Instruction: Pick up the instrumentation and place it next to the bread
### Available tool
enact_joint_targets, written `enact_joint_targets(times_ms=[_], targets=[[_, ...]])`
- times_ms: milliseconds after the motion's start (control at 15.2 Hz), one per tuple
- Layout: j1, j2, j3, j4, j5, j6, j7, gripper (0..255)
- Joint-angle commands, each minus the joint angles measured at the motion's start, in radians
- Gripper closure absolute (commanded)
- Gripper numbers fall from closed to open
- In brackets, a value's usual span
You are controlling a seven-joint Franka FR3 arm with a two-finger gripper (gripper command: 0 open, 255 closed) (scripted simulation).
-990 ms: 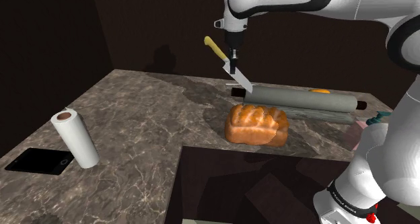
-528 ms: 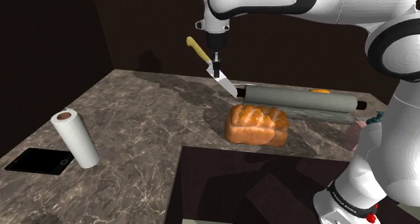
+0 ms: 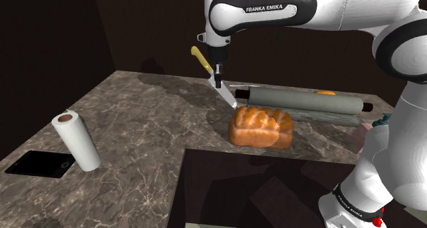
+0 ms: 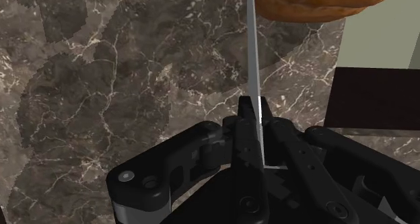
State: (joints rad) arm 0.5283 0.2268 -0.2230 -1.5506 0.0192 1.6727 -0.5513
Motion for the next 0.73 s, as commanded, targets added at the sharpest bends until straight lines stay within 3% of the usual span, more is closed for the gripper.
enact_joint_targets(times_ms=[0, 660], targets=[[0.001, -0.001, 0.001, -0.026, 0.0, 0.026, 0.001, 255], [0.002, 0.014, 0.003, -0.142, 0.004, 0.155, 0.001, 255]])
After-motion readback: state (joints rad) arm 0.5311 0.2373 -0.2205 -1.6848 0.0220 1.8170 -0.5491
